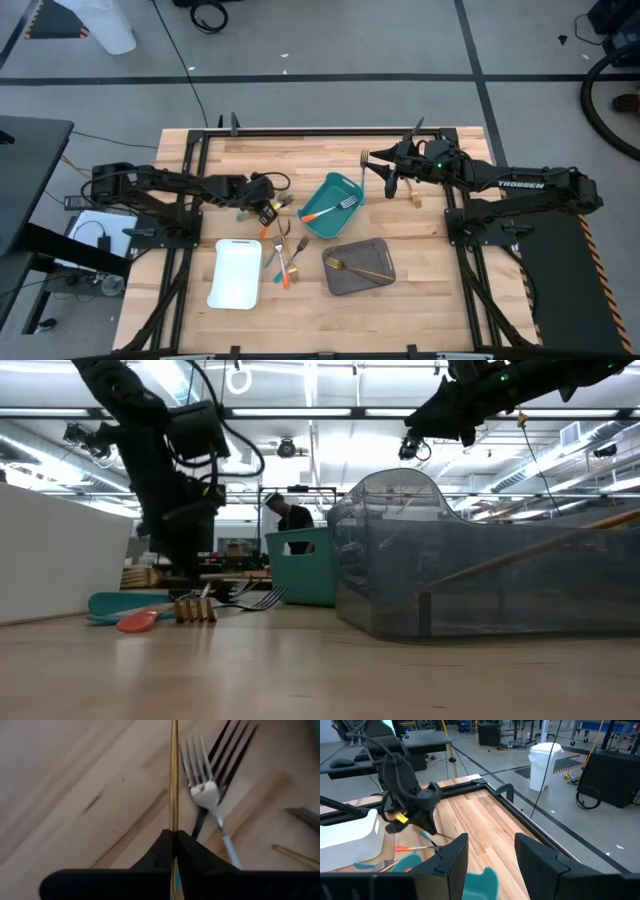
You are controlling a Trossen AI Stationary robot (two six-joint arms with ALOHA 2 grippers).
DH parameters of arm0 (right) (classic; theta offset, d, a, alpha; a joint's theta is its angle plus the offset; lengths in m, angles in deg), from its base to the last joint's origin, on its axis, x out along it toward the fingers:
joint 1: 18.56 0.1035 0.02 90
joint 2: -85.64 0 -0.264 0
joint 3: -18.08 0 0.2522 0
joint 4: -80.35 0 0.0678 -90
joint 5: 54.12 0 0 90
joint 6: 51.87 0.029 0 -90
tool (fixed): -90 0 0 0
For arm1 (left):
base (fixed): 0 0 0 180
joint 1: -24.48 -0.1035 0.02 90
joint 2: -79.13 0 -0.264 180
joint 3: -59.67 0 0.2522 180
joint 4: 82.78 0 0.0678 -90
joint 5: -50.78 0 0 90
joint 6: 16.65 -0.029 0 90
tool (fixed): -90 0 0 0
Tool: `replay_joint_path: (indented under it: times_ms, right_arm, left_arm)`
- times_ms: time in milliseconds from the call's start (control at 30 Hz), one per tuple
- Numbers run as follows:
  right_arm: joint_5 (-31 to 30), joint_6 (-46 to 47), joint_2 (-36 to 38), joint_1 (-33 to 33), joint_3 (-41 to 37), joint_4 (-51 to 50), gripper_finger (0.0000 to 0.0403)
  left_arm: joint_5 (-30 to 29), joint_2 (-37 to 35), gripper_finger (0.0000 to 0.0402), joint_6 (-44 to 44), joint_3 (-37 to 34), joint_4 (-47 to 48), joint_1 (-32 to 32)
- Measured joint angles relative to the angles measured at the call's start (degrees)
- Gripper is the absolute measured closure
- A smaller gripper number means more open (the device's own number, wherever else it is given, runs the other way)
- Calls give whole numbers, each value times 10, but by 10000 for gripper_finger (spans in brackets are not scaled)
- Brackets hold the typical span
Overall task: Sort silverware by color (type)
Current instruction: Put the gold fork into the black transparent bin
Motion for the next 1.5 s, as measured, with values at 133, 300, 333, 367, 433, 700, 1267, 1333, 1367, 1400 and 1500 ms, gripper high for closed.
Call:
replay_joint_path:
  times_ms: [133,300,333,367,433,700,1267,1333,1367,1400,1500]
  right_arm:
    - [0,0,0,0,0,-8,231]
    - [0,0,0,0,0,-10,231]
    - [0,0,0,0,0,-10,231]
    - [0,-1,0,0,0,-10,231]
    - [1,-2,0,0,0,-9,231]
    - [3,-2,0,0,0,-9,231]
    - [2,-14,-3,0,1,1,231]
    - [-10,-14,8,-1,3,-33,231]
    - [-21,-12,13,-1,12,-51,231]
    - [-34,-7,23,-1,20,-76,231]
    - [-70,8,54,-1,42,-142,231]
  left_arm:
    - [-29,-23,385,-16,17,-1,7]
    - [-85,-41,385,-42,48,0,32]
    - [-93,-40,385,-46,57,-3,38]
    - [-100,-40,385,-49,65,-3,45]
    - [-111,-40,385,-58,80,-1,58]
    - [-175,-40,385,-66,131,-6,128]
    - [-200,60,385,-88,232,-48,200]
    - [-199,84,385,-90,255,-59,203]
    - [-198,93,385,-94,263,-52,205]
    - [-197,105,385,-100,276,-47,206]
    - [-181,138,385,-106,312,-50,209]
